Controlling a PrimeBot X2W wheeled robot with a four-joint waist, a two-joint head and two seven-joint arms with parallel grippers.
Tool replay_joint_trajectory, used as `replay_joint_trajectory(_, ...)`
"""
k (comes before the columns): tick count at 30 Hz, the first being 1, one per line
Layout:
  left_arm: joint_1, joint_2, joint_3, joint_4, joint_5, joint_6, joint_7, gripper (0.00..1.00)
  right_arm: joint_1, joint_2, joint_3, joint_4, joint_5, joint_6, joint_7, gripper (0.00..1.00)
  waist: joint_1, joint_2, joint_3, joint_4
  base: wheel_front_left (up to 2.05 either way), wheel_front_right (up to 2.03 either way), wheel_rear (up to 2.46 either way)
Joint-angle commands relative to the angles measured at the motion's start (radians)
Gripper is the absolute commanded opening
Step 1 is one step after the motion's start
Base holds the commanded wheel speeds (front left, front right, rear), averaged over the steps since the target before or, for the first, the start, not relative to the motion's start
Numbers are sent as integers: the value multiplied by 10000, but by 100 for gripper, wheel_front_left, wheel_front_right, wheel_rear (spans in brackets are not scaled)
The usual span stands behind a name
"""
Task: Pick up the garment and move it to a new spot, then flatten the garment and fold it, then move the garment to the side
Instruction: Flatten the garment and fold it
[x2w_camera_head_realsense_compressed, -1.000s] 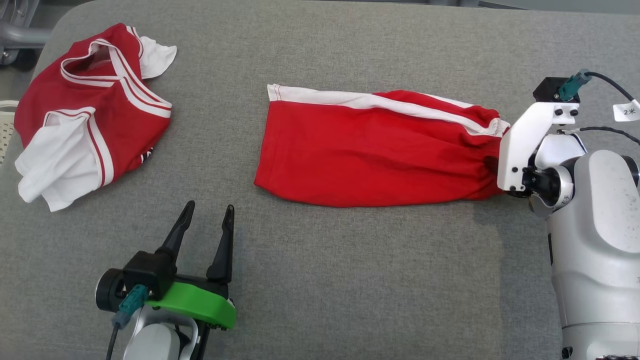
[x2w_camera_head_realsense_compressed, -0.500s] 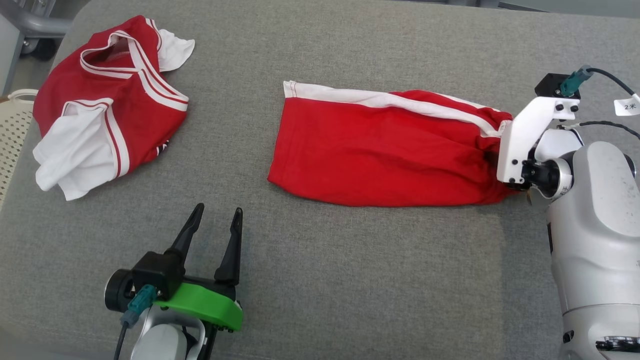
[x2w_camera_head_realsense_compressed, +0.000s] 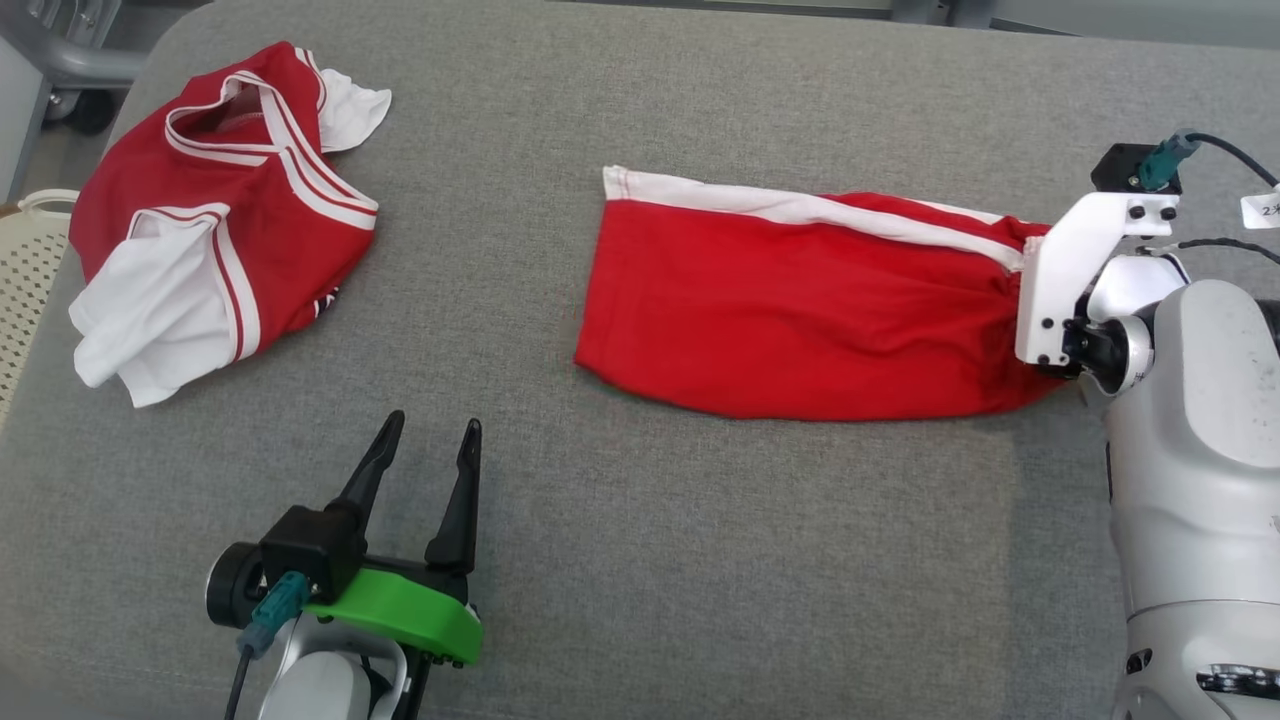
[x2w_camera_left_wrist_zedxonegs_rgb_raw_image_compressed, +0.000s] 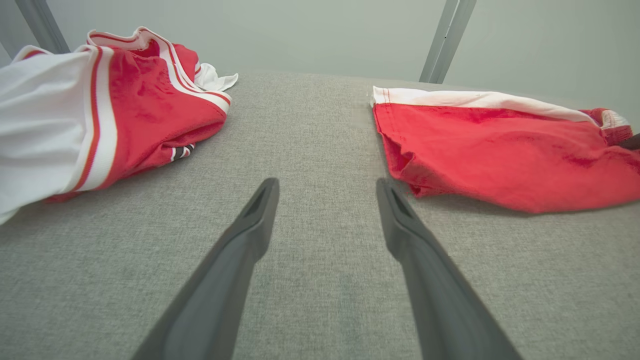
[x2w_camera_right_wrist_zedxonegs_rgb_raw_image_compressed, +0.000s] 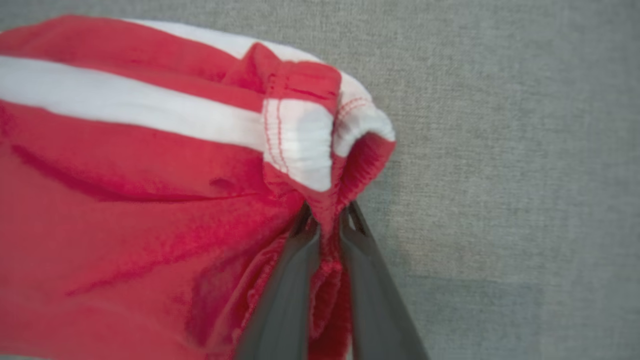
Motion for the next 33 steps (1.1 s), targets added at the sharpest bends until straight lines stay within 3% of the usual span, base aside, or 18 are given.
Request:
replay_joint_trajectory(1, 105, 55, 63, -55, -3, -21, -2, 100, 114, -117, -199, -232, -594, -23, 155, 0, 0, 0, -67, -87, 0, 0, 0)
replay_joint_trajectory(6, 138, 44, 79, -78, 61, -22, -1, 100, 247, -196, -435, -792, -1551, -21, 512, 0, 0, 0, -138, -183, 0, 0, 0)
replay_joint_trajectory(16, 59, 26, -227, -10, -78, -22, -1, 100, 342, -1587, -174, -1848, -2336, -22, 2189, 0, 0, 0, -298, -17, 0, 0, 0)
replay_joint_trajectory(22, 125, 5, -235, 49, -179, -22, -1, 100, 69, -1477, 348, -2574, -1479, -20, 3258, 0, 0, 0, -315, 131, 0, 0, 0)
replay_joint_trajectory(33, 68, -50, -226, 89, -237, -23, -1, 100, -373, -475, 2133, -3000, 1119, -20, 3617, 0, 0, 0, -377, 450, 0, 0, 0)
